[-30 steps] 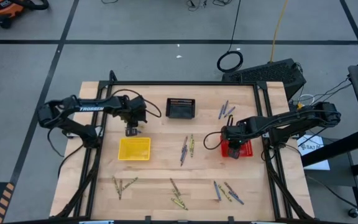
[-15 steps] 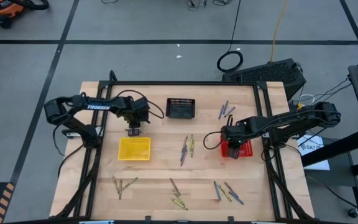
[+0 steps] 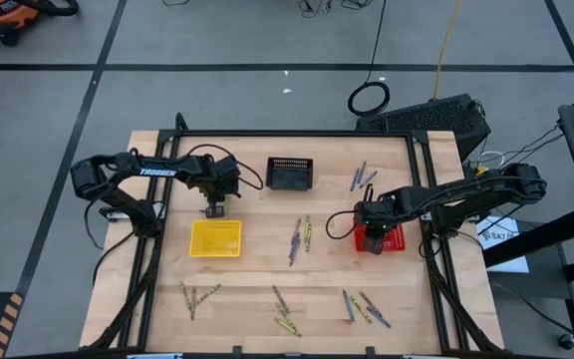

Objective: Sort crayons
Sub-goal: Put the light green crayon into the yellow bin

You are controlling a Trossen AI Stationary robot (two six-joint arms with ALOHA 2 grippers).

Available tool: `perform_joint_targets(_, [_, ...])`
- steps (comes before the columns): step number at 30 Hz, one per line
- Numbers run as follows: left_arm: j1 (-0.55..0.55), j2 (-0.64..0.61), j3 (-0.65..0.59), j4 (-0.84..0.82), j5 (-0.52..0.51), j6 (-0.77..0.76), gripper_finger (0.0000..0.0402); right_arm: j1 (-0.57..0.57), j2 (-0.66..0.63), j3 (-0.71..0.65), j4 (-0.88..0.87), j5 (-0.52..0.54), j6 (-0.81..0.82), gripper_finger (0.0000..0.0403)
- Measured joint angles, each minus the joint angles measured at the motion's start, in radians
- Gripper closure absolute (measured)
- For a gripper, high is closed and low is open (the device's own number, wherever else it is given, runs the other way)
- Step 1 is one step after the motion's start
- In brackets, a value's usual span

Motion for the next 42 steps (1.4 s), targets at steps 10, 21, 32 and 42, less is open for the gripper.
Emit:
perform_joint_targets(10, [-0.011,-0.102,0.092,-0.088,-0.019,0.002,0.0396,0.000,0.000,0.000,0.001,0.000,0.019,0.0287])
perform_joint_targets(21, [-0.159,-0.263,0.190,-0.344,0.068,-0.109,0.0398,0.000,0.000,0.000,0.011,0.000,0.019,0.0287])
perform_joint_targets(32, [-0.380,-0.296,0.190,-0.363,0.111,-0.259,0.0398,0.000,0.000,0.000,0.082,0.000,0.023,0.0287])
perform_joint_targets(42, [-0.483,-0.296,0.175,-0.345,0.160,-0.391,0.0398,0.000,0.000,0.000,0.101,-0.004,0.023,0.0287])
